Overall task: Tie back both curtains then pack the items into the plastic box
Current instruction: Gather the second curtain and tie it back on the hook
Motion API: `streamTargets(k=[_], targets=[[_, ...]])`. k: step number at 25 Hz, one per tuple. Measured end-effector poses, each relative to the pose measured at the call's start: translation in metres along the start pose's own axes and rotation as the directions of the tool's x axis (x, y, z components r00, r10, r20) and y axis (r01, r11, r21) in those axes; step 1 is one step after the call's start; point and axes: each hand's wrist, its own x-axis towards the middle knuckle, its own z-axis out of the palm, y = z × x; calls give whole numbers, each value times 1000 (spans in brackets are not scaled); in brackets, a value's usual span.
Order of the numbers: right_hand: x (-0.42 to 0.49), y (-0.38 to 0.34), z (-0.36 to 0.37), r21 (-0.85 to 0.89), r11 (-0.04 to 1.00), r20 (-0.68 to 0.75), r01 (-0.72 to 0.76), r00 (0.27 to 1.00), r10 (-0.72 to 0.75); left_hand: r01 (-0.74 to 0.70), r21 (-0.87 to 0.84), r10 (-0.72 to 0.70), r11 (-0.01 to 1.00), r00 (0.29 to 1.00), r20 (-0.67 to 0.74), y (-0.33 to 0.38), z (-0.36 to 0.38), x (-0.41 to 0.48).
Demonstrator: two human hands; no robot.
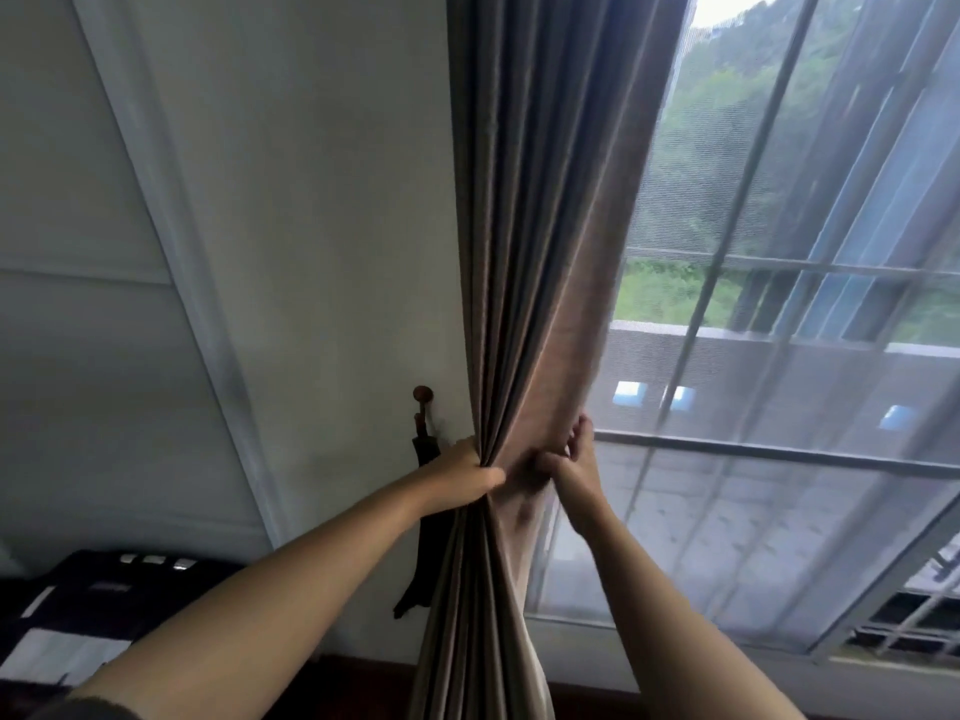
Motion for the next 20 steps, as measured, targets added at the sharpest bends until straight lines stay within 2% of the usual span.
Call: streamTargets(k=[2, 4, 7, 13, 17, 20], targets=[[7, -18, -7, -14, 1000, 120, -18, 993, 20, 15, -33, -13, 999, 997, 80, -6, -5, -5], [8, -25, -7, -73, 996, 176, -43, 983, 56, 42, -40, -38, 998, 995, 91, -10, -9, -4], [9, -25, -1, -139, 986, 148, -95, 982, 116, 70, -44, -67, 997, 995, 73, -11, -14, -4], [6, -30, 3, -197, 976, 153, -92, 981, 123, 103, -72, -99, 992, 994, 56, -12, -19, -1], [5, -22, 5, -209, 972, 87, -109, 988, 129, 36, -47, -37, 998, 999, -25, 0, -8, 4], [-3, -18, 17, -165, 983, 174, -83, 978, 112, 24, 39, -19, 999, 994, -105, 8, -3, 12]])
